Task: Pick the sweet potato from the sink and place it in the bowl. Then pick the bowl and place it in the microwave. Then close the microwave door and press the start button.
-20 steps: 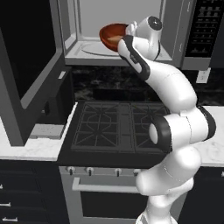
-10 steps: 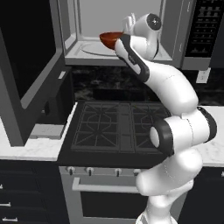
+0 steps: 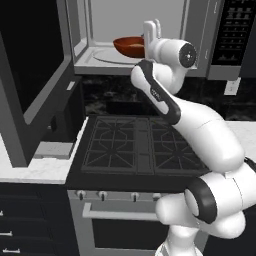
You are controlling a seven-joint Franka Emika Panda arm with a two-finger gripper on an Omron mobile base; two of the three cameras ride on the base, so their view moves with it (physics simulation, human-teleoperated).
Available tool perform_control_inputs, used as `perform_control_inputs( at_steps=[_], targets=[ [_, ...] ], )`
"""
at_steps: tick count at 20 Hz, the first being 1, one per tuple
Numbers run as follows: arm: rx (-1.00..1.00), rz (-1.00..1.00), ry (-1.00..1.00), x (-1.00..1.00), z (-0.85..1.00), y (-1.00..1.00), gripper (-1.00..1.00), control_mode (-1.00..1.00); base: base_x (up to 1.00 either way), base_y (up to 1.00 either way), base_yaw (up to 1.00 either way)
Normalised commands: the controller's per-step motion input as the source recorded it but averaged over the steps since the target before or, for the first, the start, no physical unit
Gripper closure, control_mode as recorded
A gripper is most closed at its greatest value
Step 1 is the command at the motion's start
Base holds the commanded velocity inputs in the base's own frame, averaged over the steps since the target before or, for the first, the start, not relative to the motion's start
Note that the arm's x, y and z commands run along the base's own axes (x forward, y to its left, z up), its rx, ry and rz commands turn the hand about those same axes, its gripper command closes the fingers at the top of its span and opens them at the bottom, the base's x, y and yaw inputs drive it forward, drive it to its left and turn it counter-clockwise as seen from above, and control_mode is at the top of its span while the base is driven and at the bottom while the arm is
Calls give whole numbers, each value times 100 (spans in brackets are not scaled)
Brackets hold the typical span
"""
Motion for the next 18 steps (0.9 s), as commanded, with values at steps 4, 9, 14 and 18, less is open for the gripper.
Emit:
perform_control_inputs(
  at_steps=[4,9,14,18],
  targets=[
    [1,4,-5,-100,60,0,-100,-100,0,0,0],
    [0,11,0,-100,37,0,-100,-100,0,0,0],
    [0,17,0,-100,20,0,-100,-100,0,0,0],
    [0,12,-2,-100,-7,7,-100,-100,0,0,0]
  ],
)
